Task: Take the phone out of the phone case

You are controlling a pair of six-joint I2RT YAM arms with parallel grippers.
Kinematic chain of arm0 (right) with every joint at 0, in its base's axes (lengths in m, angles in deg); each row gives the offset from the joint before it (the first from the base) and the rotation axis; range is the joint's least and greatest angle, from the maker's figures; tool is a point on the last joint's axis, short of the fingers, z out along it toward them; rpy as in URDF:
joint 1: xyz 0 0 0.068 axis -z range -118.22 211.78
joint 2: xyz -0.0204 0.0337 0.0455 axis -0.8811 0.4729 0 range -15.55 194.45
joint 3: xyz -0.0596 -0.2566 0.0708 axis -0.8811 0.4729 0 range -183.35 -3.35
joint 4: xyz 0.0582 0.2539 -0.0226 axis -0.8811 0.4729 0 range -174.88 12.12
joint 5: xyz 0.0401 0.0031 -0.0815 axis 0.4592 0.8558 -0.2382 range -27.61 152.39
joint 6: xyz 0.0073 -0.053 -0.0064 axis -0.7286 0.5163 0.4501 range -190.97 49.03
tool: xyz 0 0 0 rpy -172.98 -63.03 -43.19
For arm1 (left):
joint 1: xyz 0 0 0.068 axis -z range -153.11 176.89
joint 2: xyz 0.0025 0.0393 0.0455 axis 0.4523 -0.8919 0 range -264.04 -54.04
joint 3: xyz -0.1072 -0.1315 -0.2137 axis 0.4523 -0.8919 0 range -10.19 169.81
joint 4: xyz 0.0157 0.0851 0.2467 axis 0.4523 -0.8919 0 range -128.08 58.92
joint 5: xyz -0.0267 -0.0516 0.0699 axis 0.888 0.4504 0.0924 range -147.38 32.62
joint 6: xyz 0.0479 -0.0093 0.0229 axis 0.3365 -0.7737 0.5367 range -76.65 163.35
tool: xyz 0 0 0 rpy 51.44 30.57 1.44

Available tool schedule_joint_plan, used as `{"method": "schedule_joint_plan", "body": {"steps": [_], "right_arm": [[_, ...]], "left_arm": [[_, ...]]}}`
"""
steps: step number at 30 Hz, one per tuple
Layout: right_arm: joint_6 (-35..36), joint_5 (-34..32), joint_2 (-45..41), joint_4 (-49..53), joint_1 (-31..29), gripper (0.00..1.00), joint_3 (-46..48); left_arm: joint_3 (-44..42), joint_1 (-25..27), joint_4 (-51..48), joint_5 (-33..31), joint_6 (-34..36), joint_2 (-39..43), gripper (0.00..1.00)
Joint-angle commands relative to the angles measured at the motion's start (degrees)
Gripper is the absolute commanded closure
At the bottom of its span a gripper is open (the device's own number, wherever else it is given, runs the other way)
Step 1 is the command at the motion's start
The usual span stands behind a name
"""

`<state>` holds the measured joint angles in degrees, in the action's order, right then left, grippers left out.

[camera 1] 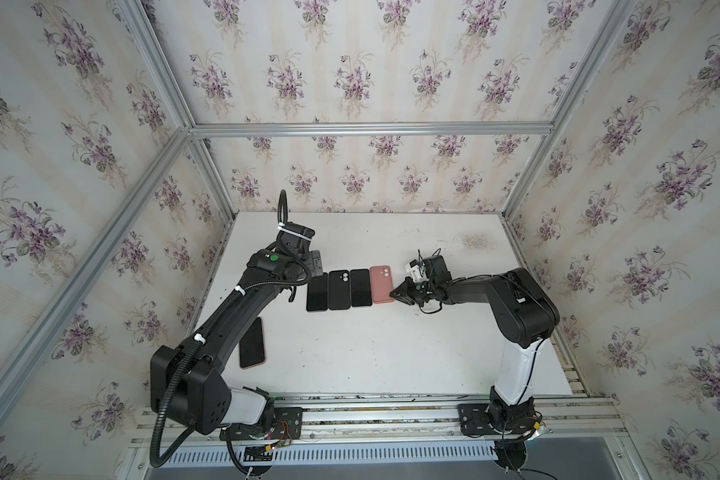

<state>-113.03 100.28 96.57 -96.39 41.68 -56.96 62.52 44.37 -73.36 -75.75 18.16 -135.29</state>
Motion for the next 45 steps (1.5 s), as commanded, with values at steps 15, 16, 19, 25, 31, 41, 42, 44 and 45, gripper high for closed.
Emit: {"method": "schedule_joint_plan", "body": {"steps": [15,16,19,25,31,41,42,44,45], "right_arm": [[0.3,-5.2,-5.6,10.1,-2.9,0.48,0.8],[1.5,-6.1,-7.3,11.7,-2.9,0.37,0.8],[5.8,-8.5,-12.6,17.7,-2.9,0.24,0.1],[11.8,-11.6,-22.4,25.8,-2.9,0.20,-1.8],[12.9,-11.9,-27.5,26.7,-4.0,0.13,-4.4],[11.0,-12.0,-26.9,21.2,-6.5,0.08,-9.2],[11.0,-12.0,-26.6,21.0,-6.5,0.08,-9.7],[10.5,-11.9,-26.1,20.1,-6.6,0.08,-10.3],[10.3,-11.9,-25.9,19.8,-6.6,0.08,-10.5]], "left_arm": [[13.5,-11.0,-5.2,-1.0,4.3,-19.3,0.00],[15.2,-11.3,-5.8,-1.4,4.6,-21.0,0.00],[20.2,-12.3,-7.0,-0.8,5.7,-26.6,0.00],[30.4,-14.2,-9.7,2.5,7.6,-37.2,0.00],[39.1,-16.5,-12.3,7.8,8.5,-46.0,0.00],[48.3,-17.2,-14.5,13.3,9.7,-54.9,0.00],[48.8,-17.2,-14.7,13.8,9.7,-55.5,0.00],[50.3,-17.3,-15.1,14.2,9.7,-56.6,0.00],[50.9,-17.4,-15.3,14.4,9.6,-57.1,0.00]]}}
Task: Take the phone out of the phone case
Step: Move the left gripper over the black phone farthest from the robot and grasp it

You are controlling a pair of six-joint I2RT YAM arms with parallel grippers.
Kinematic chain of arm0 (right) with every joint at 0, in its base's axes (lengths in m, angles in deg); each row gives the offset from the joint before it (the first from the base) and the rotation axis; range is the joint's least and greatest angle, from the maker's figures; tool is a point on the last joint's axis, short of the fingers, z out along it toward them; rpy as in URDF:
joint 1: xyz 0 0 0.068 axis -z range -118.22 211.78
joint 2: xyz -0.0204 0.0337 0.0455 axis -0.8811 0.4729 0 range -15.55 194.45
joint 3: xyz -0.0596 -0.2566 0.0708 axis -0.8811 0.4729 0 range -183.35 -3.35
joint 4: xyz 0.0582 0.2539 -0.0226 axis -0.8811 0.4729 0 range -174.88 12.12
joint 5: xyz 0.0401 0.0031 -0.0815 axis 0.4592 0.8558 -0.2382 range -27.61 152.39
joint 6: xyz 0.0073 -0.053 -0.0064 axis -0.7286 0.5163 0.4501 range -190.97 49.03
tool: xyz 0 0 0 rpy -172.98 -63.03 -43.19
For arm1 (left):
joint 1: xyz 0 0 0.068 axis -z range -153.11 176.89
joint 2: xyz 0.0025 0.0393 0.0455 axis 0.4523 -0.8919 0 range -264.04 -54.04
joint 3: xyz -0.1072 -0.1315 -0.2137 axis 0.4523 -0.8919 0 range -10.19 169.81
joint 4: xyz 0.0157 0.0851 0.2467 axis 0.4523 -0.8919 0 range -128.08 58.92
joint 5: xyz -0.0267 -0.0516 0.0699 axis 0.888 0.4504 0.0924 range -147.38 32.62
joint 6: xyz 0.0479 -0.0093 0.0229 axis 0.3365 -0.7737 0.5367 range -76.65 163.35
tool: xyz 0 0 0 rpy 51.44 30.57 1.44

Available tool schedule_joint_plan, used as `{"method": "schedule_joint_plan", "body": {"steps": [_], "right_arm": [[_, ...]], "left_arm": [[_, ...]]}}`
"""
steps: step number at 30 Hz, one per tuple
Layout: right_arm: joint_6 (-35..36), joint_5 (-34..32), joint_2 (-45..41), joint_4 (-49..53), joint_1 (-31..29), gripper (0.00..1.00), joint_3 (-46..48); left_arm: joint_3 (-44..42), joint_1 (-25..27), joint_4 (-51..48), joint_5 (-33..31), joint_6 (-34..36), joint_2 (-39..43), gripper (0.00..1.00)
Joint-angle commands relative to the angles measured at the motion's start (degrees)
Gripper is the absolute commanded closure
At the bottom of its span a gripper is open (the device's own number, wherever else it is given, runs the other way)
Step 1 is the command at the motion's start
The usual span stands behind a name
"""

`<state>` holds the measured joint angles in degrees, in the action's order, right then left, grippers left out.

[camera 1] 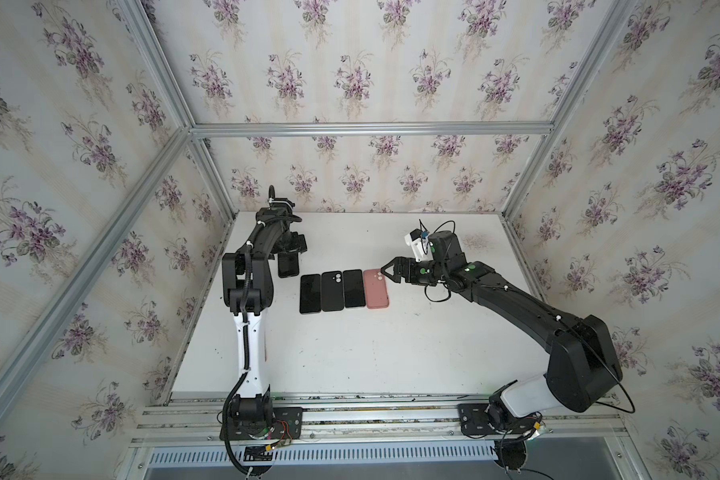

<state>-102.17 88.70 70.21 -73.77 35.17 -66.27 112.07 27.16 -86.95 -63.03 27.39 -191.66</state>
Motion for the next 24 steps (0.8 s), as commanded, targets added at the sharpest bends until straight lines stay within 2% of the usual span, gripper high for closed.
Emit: {"method": "schedule_joint_plan", "body": {"steps": [1,8,19,24], "right_arm": [[-0.7,-0.2,0.7,-3.1,-0.1,0.08,-1.3],[-1.6,0.1,1.6,-3.9,-0.1,0.07,-1.8],[-1.8,0.6,4.2,-4.5,-0.1,0.07,-3.6],[-2.5,1.1,6.1,-5.1,-0.1,0.08,-5.7]], "left_arm": [[2.1,-0.2,-2.0,2.0,0.3,-1.2,0.00],[5.4,-1.0,-3.7,3.6,-0.2,-4.2,0.00],[9.1,-1.9,-5.9,2.4,-0.1,-7.6,0.00],[11.2,-2.1,-6.6,2.7,0.2,-9.0,0.04]]}}
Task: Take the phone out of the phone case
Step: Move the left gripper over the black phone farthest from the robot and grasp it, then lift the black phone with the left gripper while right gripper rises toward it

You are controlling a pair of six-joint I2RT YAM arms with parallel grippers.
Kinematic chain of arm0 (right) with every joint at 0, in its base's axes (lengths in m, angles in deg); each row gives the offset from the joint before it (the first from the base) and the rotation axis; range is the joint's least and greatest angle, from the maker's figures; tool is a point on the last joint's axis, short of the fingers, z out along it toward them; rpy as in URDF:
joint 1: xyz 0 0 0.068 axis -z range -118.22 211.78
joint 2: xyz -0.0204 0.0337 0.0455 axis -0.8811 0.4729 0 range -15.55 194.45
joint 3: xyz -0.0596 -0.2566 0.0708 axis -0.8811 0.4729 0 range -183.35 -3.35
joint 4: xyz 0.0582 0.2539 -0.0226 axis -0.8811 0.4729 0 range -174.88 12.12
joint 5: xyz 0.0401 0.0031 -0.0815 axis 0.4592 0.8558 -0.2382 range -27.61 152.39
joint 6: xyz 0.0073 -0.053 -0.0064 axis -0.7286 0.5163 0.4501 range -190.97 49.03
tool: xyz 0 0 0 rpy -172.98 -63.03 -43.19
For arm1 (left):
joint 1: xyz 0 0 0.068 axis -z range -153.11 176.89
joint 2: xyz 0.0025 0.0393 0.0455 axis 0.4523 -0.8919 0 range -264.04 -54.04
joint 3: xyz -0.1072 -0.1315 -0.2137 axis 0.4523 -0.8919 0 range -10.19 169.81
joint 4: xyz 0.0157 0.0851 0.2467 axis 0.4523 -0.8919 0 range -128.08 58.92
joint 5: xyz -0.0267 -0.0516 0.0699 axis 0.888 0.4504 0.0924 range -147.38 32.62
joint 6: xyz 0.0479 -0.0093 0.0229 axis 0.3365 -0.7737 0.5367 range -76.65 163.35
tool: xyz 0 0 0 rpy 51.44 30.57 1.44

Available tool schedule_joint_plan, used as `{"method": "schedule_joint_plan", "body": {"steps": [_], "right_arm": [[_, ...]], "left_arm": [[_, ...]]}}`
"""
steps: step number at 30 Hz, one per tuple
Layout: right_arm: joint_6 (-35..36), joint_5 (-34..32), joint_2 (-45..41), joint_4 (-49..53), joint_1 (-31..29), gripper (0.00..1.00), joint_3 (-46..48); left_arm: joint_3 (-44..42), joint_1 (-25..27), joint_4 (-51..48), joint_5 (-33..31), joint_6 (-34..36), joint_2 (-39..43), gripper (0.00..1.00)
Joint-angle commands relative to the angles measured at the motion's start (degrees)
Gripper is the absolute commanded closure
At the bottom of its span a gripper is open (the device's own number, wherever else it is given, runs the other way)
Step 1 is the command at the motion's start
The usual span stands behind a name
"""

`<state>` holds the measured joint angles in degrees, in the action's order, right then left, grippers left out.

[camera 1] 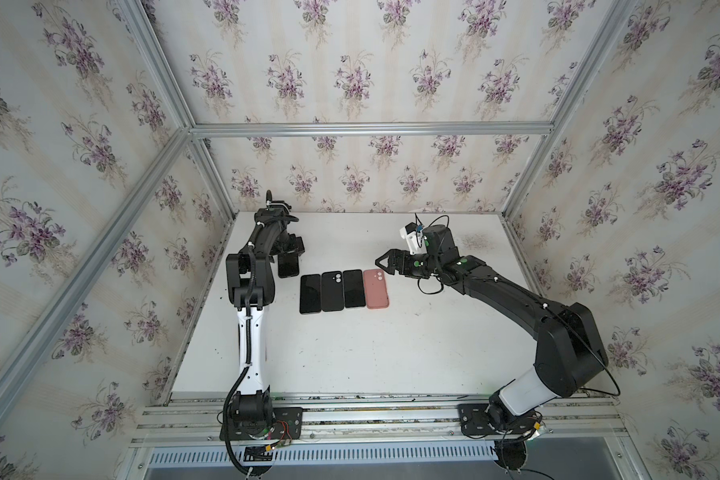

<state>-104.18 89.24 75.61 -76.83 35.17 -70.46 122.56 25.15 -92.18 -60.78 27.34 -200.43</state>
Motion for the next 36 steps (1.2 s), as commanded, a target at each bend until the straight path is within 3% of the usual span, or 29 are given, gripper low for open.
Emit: {"method": "schedule_joint_plan", "body": {"steps": [1,7,19,31,36], "right_arm": [[-0.7,0.6,1.0,-2.1,0.0,0.08,-1.9],[-1.4,0.9,2.4,-3.0,0.0,0.09,-3.1],[-3.2,1.3,2.9,-5.2,0.0,0.10,-2.6],[-2.8,4.6,1.9,-12.1,0.0,0.12,3.2],[1.8,7.1,3.1,-13.6,-0.8,0.15,2.7]], "left_arm": [[0.8,-0.2,-1.5,0.6,0.4,-0.4,0.05],[0.9,-0.4,-1.8,1.5,0.8,-1.0,0.18],[-1.6,-1.7,-1.6,5.0,-0.6,2.3,0.28],[-15.5,-1.7,9.9,12.9,-1.2,17.6,0.35],[-22.7,0.4,15.1,14.3,-3.7,27.4,0.36]]}}
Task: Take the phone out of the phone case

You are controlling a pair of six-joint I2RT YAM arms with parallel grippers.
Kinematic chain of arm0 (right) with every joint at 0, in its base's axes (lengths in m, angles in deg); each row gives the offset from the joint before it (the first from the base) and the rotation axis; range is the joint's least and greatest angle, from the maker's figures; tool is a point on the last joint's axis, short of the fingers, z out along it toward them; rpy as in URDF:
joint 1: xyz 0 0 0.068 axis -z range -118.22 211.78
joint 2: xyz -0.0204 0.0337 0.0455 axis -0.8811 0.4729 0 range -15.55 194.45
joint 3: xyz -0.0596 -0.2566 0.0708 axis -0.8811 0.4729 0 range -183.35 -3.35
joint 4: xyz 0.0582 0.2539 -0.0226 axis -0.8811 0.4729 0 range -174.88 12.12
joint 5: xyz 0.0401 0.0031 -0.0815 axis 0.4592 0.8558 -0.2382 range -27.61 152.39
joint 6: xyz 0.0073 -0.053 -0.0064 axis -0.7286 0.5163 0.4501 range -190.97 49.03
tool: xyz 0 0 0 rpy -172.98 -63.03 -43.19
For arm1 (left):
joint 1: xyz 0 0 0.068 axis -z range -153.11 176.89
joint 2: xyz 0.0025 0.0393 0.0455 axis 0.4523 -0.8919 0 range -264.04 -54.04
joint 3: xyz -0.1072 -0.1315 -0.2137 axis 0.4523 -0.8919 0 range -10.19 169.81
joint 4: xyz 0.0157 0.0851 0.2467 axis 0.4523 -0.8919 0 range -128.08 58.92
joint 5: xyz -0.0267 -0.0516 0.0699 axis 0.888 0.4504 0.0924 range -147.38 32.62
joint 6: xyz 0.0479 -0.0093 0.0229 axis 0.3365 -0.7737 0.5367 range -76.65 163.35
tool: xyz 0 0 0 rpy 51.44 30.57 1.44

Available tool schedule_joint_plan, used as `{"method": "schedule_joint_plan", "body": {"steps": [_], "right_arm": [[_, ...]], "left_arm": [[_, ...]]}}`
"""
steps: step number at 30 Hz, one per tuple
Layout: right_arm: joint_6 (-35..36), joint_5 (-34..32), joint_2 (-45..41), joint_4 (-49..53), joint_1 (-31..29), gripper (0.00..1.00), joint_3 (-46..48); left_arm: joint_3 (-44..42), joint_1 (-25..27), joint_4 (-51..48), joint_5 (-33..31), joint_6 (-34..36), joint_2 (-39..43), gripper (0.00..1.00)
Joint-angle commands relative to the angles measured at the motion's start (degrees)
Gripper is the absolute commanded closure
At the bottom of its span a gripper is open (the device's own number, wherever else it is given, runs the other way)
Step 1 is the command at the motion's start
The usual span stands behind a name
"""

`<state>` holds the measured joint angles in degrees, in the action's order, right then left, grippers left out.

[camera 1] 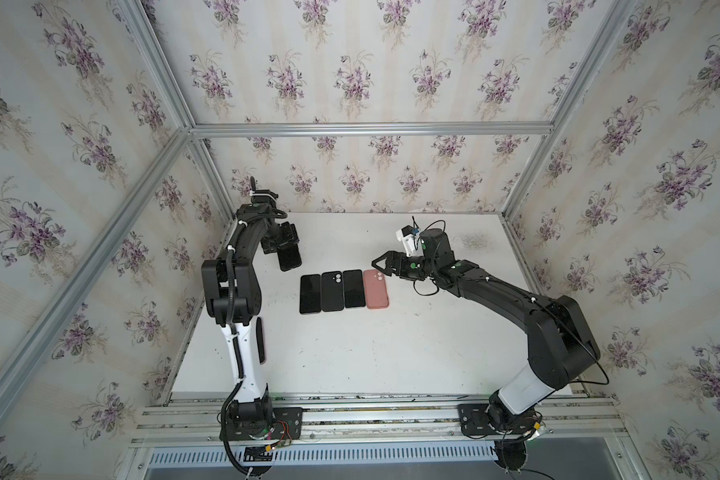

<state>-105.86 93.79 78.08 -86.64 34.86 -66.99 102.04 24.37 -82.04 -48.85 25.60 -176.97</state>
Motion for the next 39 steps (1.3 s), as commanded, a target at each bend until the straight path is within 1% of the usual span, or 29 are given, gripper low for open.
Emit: {"method": "schedule_joint_plan", "body": {"steps": [1,5,9,13,15,19,26,31,35,39], "right_arm": [[4.3,3.0,0.9,-3.8,-0.7,0.16,-1.3],[5.4,4.2,3.2,-5.0,-1.4,0.20,-3.8],[5.9,4.7,5.2,-6.9,-2.2,0.26,-6.6],[6.3,5.6,6.5,-8.6,-3.0,0.29,-8.4],[6.2,5.8,7.1,-9.2,-5.5,0.31,-8.8],[6.0,6.1,7.4,-9.9,-6.6,0.33,-8.9],[4.1,5.0,8.0,-10.9,-6.8,0.38,-9.0],[3.5,3.9,8.5,-10.8,-6.8,0.42,-10.0],[2.8,2.5,9.0,-10.8,-6.8,0.49,-10.6],[1.7,3.0,9.7,-11.6,-6.8,0.58,-11.4]], "left_arm": [[-3.8,1.7,6.1,2.4,-2.8,6.0,0.36],[-10.3,5.4,11.2,1.4,-6.1,14.0,0.36],[-14.6,9.5,14.6,0.2,-9.5,19.8,0.36],[-16.4,14.0,16.2,-2.0,-11.6,23.0,0.36],[-17.0,15.8,17.0,-2.5,-12.7,23.9,0.37],[-18.0,18.9,18.4,-4.0,-13.2,25.1,0.36],[-19.5,22.3,20.6,-5.1,-13.9,26.5,0.37],[-21.3,23.6,22.5,-5.4,-14.5,28.1,0.37],[-22.9,24.4,23.6,-6.1,-14.7,29.3,0.37],[-24.5,24.7,24.8,-6.3,-15.5,30.4,0.37]]}}
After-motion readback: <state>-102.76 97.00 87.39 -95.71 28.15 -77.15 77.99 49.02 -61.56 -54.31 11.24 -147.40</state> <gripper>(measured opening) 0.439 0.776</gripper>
